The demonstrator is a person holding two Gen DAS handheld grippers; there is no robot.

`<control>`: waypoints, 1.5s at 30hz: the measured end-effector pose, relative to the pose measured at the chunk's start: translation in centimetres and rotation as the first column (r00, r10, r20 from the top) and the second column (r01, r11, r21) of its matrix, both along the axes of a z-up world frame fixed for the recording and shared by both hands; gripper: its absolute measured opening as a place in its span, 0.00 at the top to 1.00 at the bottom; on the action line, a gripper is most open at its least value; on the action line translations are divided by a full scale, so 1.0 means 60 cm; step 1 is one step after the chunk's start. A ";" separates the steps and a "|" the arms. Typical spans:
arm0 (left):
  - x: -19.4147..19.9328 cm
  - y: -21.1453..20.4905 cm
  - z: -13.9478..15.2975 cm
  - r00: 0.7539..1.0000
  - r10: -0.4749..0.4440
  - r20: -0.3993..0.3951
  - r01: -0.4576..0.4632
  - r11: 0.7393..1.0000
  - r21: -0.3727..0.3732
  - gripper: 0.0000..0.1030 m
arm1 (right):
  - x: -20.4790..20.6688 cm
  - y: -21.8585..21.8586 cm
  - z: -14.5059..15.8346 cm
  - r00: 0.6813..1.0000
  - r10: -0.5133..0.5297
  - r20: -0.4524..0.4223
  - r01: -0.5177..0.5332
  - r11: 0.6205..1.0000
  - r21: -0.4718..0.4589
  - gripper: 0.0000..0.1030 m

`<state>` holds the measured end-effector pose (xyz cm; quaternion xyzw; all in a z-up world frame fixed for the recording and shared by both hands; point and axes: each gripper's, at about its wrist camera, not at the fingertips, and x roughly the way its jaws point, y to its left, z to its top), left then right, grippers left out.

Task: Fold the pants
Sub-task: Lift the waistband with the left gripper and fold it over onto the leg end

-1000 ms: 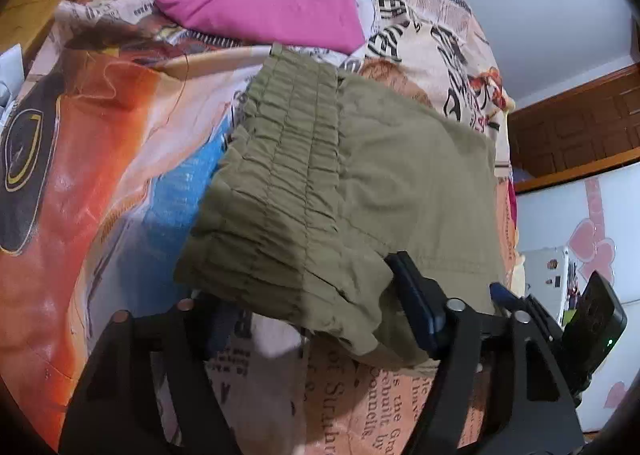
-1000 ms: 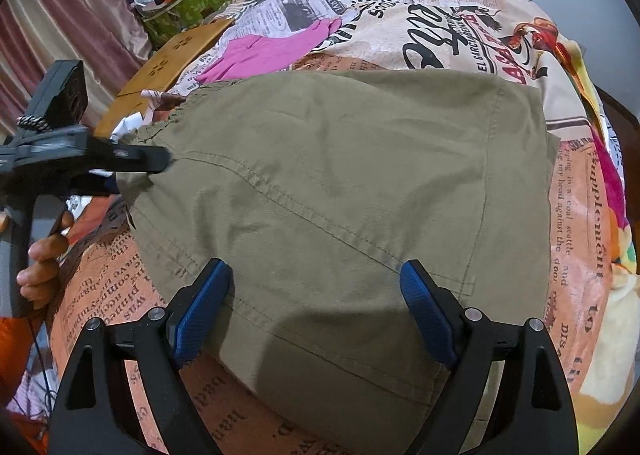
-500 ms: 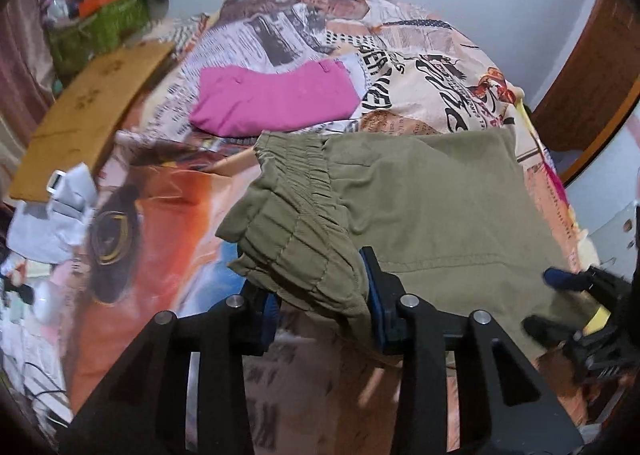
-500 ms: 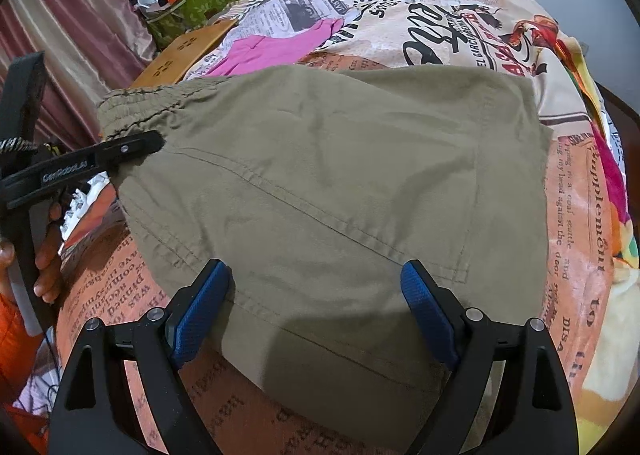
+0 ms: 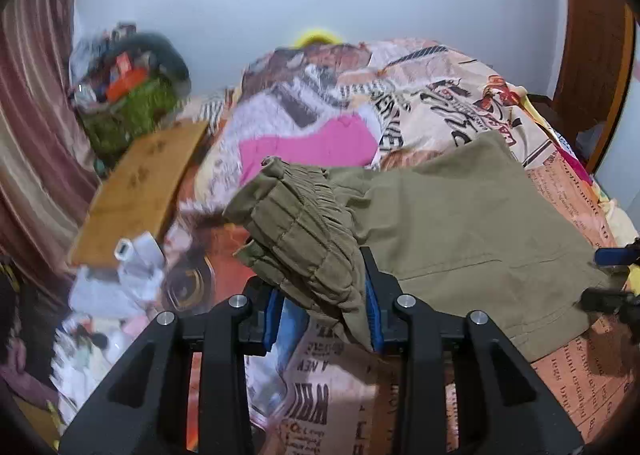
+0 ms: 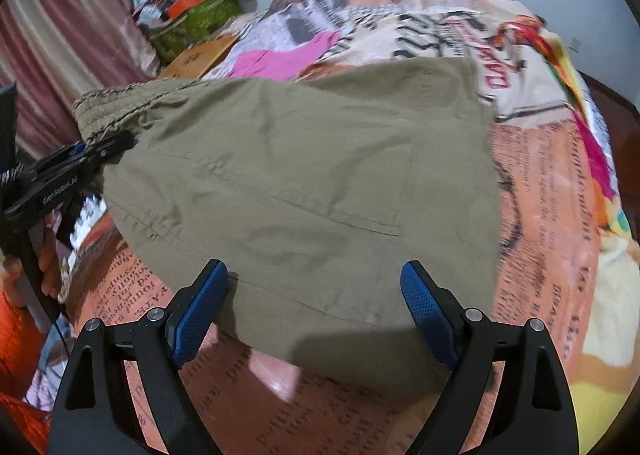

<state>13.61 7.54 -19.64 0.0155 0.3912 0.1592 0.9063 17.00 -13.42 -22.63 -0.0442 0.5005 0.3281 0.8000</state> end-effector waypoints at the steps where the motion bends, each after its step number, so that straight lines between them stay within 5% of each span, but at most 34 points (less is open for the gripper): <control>1: 0.000 -0.010 0.010 1.000 -0.015 0.014 0.014 1.000 0.028 0.66 | 0.000 -0.012 0.004 1.000 -0.016 0.005 0.016 1.000 0.007 0.16; 10: 0.012 -0.118 0.083 0.974 -0.189 0.124 0.162 0.967 0.195 0.66 | 0.001 -0.085 -0.034 0.993 -0.115 -0.020 0.113 0.990 -0.080 0.16; 19: 0.047 -0.202 0.112 0.938 -0.323 0.130 0.298 0.938 0.180 0.72 | 0.002 -0.095 -0.047 0.990 -0.135 -0.049 0.135 0.991 0.006 0.16; 31: 0.095 -0.269 0.112 0.878 -0.470 0.094 0.476 0.878 -0.054 0.74 | -0.004 -0.102 -0.047 0.989 -0.140 -0.047 0.142 0.989 0.036 0.16; 41: 0.131 -0.291 0.076 0.843 -0.538 0.011 0.523 0.813 -0.256 0.73 | -0.004 -0.102 -0.047 0.989 -0.144 -0.047 0.146 0.988 0.045 0.16; 45: 0.147 -0.296 0.051 0.817 -0.573 -0.057 0.517 0.773 -0.367 0.54 | -0.004 -0.102 -0.047 0.989 -0.143 -0.047 0.145 0.988 0.044 0.16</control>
